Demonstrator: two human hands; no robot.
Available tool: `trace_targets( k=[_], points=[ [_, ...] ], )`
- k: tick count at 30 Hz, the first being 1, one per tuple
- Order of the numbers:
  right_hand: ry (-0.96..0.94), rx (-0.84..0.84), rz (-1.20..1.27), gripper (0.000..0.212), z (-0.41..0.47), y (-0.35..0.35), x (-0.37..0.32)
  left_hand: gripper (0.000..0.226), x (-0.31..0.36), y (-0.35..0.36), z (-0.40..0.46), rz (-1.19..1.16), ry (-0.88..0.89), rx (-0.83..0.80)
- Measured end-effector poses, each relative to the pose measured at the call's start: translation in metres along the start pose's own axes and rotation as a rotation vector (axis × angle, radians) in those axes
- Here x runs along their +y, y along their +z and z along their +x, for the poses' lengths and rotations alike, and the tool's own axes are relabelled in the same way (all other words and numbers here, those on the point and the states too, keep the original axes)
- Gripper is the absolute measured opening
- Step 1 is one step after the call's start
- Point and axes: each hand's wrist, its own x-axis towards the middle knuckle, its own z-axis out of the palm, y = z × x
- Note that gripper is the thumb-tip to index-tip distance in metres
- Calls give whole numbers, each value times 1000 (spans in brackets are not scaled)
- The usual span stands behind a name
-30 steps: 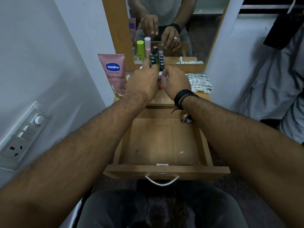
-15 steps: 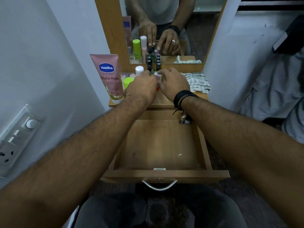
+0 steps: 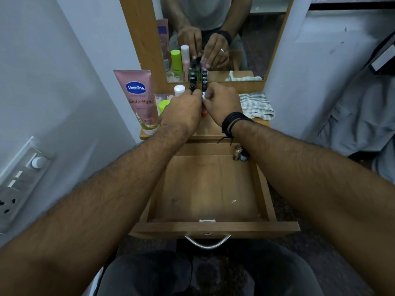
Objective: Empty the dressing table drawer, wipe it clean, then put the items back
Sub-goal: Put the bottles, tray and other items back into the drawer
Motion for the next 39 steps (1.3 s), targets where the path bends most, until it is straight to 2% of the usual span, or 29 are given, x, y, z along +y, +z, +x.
trace_targets(
  k=[8, 15, 18, 21, 26, 34, 39],
  points=[
    [10, 71, 97, 6, -10, -10, 0, 19, -1, -3, -4, -40, 11, 31],
    [28, 93, 121, 7, -41, -48, 1, 19, 23, -21, -25, -65, 90, 60],
    [79, 37, 61, 11, -61, -65, 11, 20, 39, -21, -41, -100, 155, 12],
    [113, -95, -82, 17, -79, -77, 28, 21, 51, -9, -56, -141, 202, -27],
    [150, -282, -220, 15, -99, -79, 52, 22, 67, 21, -69, -176, 231, -165],
    [162, -334, -276, 12, -111, -54, 85, 19, 77, 64, -70, -237, 154, -242],
    [137, -327, -350, 19, -114, -42, 102, 19, 78, 81, -62, -254, 133, -277]
  ],
)
